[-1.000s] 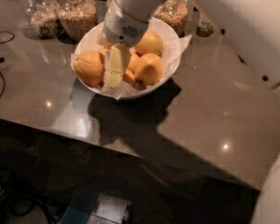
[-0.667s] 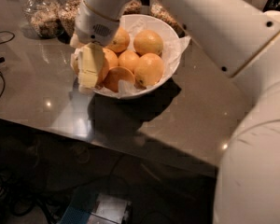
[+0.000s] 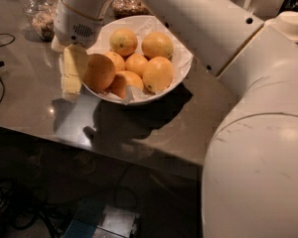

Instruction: Pick orange from white bowl

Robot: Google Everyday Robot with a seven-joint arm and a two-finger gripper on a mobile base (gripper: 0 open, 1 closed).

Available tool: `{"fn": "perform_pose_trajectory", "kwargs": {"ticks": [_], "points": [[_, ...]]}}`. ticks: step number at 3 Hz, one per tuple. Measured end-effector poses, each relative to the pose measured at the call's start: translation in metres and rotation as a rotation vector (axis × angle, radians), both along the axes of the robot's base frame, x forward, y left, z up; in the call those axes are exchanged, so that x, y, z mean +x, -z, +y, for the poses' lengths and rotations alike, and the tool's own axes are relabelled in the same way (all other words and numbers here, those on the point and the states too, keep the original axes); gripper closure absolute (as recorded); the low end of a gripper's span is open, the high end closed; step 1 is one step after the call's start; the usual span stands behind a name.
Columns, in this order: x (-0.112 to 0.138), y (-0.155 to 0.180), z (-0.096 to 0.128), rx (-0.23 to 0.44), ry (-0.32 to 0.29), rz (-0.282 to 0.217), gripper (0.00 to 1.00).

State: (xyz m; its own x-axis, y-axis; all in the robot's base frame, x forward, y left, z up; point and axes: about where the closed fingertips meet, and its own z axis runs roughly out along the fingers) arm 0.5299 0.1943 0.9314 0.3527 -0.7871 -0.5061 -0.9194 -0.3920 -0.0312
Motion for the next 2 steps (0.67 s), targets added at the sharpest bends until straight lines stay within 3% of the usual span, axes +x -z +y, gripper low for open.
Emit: {"fn": "perform_pose_trajectory", "kwargs": {"ticks": [1, 2], "points": [[0.002, -0.001, -0.025, 0.049, 0.096, -0.02, 0.0], [0.017, -0.004, -0.066, 0.137, 0.244, -0.059, 0.0]]}}
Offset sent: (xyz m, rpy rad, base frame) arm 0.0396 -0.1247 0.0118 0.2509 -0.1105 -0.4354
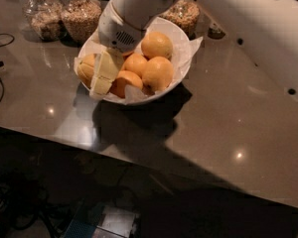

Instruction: Pick orange from white bowl

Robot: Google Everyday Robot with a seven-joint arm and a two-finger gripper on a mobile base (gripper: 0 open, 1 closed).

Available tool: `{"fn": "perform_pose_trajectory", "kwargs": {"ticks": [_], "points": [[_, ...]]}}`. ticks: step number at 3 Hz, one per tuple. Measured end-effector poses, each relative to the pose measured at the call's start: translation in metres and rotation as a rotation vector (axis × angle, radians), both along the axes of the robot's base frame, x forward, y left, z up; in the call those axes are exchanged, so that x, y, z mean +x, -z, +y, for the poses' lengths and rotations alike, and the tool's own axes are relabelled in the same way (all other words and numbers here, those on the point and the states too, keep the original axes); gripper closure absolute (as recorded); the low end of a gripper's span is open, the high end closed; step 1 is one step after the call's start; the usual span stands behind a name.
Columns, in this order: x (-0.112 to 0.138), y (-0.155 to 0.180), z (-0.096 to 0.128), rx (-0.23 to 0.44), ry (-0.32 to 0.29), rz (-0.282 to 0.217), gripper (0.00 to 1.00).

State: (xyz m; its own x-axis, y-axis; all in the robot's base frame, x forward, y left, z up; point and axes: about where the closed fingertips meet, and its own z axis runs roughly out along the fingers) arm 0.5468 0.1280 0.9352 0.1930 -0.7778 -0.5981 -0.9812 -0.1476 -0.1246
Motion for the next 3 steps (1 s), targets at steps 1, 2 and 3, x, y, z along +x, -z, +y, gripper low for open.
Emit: {"fn": "perform_pose_trajectory", "kwargs": {"ticks": [1, 2, 3], "points": [[0.007, -0.021, -0.022, 0.026, 0.093, -0.074, 0.19], [0.014, -0.029, -0.013, 0.063, 0.095, -0.106, 0.42], [0.027, -0.015, 0.004, 0.106, 0.061, -0.059, 0.41]]}}
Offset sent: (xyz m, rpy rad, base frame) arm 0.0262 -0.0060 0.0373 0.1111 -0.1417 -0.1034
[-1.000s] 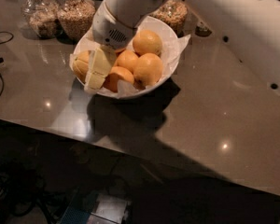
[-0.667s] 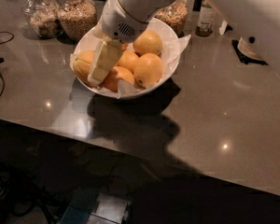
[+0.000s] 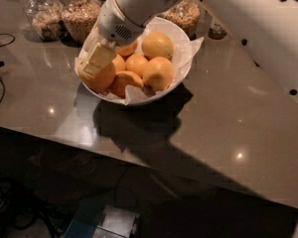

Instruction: Pick orange from white bowl

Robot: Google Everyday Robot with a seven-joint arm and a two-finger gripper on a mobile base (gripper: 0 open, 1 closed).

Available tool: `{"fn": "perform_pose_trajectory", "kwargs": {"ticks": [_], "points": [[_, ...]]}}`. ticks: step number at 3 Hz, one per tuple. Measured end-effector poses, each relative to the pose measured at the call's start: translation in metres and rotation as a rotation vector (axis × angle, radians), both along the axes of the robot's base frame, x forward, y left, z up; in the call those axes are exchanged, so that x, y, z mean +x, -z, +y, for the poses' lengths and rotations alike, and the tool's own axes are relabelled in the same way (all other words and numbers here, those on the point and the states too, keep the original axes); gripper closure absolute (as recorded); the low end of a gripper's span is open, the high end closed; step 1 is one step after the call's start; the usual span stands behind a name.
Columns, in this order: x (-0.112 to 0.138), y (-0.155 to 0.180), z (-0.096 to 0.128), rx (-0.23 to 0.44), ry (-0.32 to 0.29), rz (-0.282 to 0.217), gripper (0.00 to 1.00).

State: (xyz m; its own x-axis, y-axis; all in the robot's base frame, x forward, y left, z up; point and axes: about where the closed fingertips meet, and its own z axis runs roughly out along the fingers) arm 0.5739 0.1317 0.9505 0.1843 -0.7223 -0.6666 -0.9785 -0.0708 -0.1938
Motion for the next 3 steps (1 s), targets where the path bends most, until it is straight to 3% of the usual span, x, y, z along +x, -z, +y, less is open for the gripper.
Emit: {"fn": "perform_pose_trajectory", "kwargs": {"ticks": [1, 2, 3], "points": [[0.013, 0.02, 0.007, 0.031, -0.018, 0.062, 0.22], [0.019, 0.033, 0.008, 0.051, -0.018, 0.102, 0.19], [0.018, 0.042, 0.001, 0.073, 0.005, 0.126, 0.38]]}}
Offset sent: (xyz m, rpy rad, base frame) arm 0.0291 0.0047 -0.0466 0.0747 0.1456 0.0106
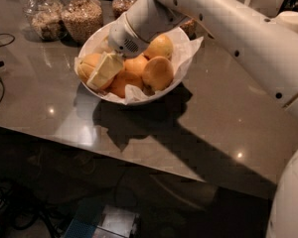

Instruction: Pick orange from white bowl

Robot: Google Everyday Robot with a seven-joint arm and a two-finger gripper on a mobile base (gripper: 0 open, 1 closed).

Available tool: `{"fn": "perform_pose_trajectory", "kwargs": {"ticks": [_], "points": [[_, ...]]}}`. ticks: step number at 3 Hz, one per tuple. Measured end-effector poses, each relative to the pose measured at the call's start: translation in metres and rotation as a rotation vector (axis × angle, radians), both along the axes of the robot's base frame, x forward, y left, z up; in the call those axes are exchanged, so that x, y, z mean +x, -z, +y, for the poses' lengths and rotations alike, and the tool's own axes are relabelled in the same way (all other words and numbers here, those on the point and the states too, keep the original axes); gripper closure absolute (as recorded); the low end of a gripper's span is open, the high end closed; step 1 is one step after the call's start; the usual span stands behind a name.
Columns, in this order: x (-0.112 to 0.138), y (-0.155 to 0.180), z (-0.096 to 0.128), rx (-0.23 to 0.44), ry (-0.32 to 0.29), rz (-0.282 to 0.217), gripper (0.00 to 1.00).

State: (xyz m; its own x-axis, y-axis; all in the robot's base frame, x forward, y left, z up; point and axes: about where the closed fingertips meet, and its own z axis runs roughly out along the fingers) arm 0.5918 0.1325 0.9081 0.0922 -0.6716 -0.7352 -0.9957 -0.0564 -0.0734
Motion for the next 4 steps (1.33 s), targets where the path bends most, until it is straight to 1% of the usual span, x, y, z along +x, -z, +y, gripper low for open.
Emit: {"fn": "perform_pose_trajectory", "kwargs": {"ticks": [1, 2, 3, 4], "points": [[-0.01, 0.007, -0.01, 0.018, 0.031, 0.017, 0.61], [-0.01, 0.004, -0.009, 0.018, 0.031, 0.017, 0.85], [-0.01, 0.002, -0.007, 0.018, 0.031, 0.017, 1.0], [-0.033, -0.009, -0.018, 0.069, 0.03, -0.037, 1.0]]}}
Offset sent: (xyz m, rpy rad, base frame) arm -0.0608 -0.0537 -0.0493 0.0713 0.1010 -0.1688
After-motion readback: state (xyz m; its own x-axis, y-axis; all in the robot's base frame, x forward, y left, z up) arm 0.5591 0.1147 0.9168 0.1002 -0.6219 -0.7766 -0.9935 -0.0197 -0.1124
